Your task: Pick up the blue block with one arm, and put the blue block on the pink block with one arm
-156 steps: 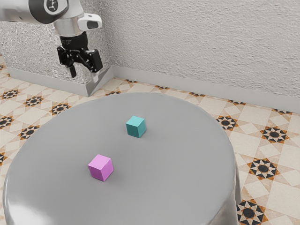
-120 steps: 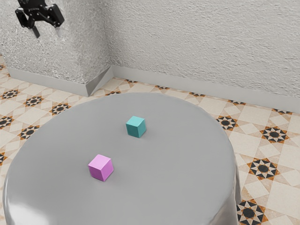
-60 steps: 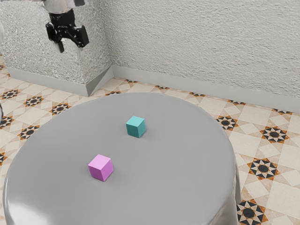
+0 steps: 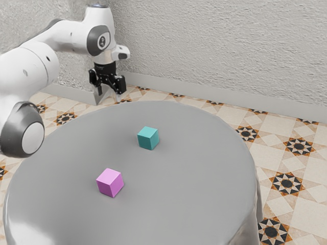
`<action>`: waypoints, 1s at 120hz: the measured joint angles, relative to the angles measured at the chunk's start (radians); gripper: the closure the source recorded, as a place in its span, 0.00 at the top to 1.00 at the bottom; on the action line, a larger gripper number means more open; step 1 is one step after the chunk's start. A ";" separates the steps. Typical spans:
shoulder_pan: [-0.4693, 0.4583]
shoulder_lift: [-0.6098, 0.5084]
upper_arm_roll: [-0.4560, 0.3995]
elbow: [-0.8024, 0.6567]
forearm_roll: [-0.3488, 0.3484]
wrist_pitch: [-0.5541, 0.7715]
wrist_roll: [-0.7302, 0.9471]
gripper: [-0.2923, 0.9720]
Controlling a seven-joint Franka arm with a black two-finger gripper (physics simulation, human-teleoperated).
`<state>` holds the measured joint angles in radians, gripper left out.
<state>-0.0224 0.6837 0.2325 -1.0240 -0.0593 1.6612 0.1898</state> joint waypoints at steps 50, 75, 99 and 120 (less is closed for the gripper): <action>-0.025 0.069 -0.066 -0.110 -0.005 0.188 0.001 0.75; -0.054 0.063 -0.073 -0.145 -0.017 0.261 -0.002 0.75; -0.076 0.019 -0.081 -0.257 -0.034 0.342 -0.004 0.75; -0.068 0.074 -0.098 -0.192 -0.039 0.369 -0.004 0.75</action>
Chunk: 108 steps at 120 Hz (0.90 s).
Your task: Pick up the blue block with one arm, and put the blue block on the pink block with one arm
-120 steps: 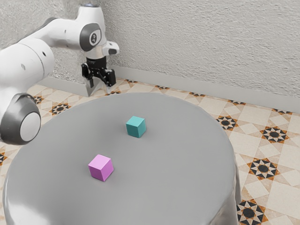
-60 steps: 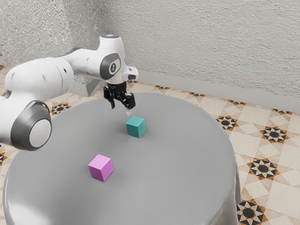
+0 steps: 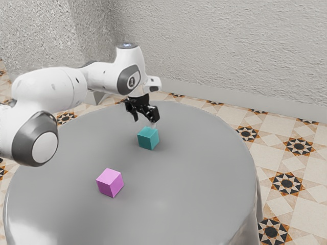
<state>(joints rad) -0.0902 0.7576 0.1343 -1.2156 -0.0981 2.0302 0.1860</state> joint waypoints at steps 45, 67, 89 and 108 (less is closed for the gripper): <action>0.002 0.065 -0.003 0.033 -0.004 0.022 0.002 0.75; 0.003 0.082 -0.002 0.029 -0.011 0.025 0.003 0.75; 0.008 0.100 -0.002 0.025 -0.017 0.027 0.004 0.75; 0.010 0.108 -0.002 0.030 -0.018 0.033 0.005 0.75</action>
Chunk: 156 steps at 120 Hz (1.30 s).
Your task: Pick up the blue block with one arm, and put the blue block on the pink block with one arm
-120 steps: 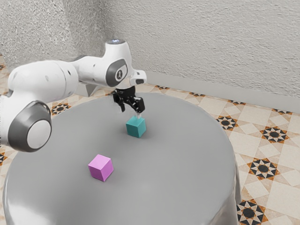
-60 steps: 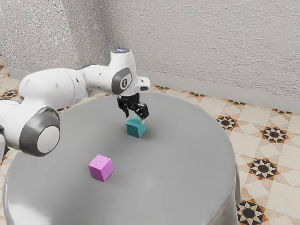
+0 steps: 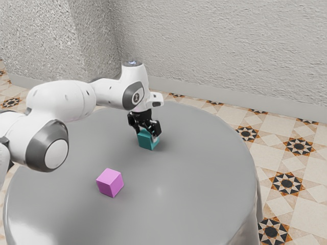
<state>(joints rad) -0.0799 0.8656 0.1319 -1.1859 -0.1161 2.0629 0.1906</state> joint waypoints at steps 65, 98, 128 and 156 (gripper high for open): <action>-0.001 0.006 -0.009 0.003 -0.001 0.026 0.002 0.73; 0.000 0.009 -0.009 -0.002 0.000 0.030 0.002 0.57; 0.000 0.006 -0.008 -0.005 0.016 0.035 -0.011 0.46; 0.000 -0.055 -0.007 -0.035 0.028 0.033 -0.025 0.46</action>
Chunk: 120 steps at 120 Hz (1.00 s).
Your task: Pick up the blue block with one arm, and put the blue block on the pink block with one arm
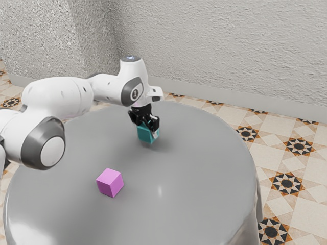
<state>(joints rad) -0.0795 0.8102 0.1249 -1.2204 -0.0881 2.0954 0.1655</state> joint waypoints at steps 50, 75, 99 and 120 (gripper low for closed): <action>-0.016 -0.353 0.010 -0.436 0.021 0.032 -0.021 0.45; -0.031 -0.534 0.011 -0.698 0.095 0.104 -0.032 0.45; -0.049 -0.643 0.011 -0.857 0.139 0.190 -0.046 0.45; -0.060 -0.747 0.011 -0.974 0.171 0.232 -0.065 0.45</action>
<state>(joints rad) -0.1397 0.0632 0.1362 -2.1945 0.0825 2.3276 0.1009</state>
